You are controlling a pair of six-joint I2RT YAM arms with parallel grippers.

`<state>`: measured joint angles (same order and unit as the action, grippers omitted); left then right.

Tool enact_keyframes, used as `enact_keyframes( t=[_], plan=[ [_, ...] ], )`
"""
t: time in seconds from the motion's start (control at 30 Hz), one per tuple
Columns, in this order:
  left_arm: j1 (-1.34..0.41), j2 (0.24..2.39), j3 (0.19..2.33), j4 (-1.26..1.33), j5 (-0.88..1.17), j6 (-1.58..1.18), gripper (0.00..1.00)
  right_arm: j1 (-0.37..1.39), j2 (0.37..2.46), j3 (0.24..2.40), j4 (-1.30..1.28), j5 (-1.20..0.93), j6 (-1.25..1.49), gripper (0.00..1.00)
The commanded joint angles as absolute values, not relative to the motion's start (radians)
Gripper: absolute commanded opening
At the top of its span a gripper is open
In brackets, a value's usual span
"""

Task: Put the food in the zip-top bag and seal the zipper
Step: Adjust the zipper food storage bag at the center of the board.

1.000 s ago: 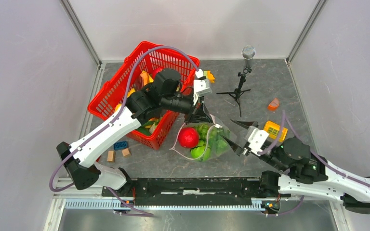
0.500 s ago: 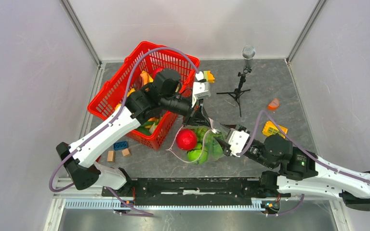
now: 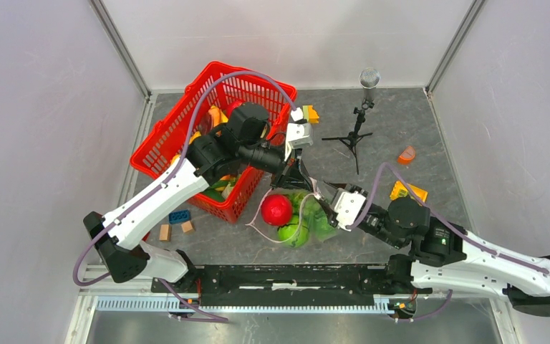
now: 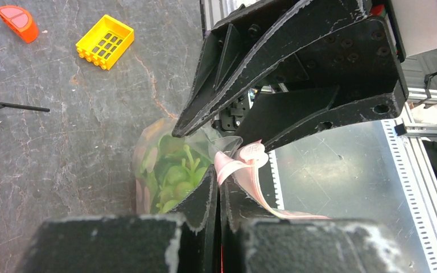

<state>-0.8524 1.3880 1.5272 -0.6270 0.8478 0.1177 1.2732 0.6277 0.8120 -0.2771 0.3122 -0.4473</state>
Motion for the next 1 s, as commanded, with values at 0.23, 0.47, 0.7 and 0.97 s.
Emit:
enact_keyframes(
  t=[0.23, 0.47, 0.7, 0.97],
  plan=[
    [-0.839, 1.342, 1.548, -0.548, 0.861, 0.128, 0.02, 1.06, 0.667, 0.803, -0.206, 0.104, -0.461, 0.45],
    [-0.807, 1.344, 1.523, -0.498, 0.83, 0.076, 0.02, 1.022, 0.653, 0.791, -0.194, 0.078, -0.439, 0.46],
    [-0.805, 1.357, 1.509, -0.492, 0.88, 0.073, 0.02, 1.02, 0.669, 0.809, -0.175, 0.042, -0.449, 0.4],
    [-0.805, 1.365, 1.502, -0.508, 0.881, 0.09, 0.02, 1.019, 0.677, 0.819, -0.176, 0.046, -0.45, 0.29]
  ],
)
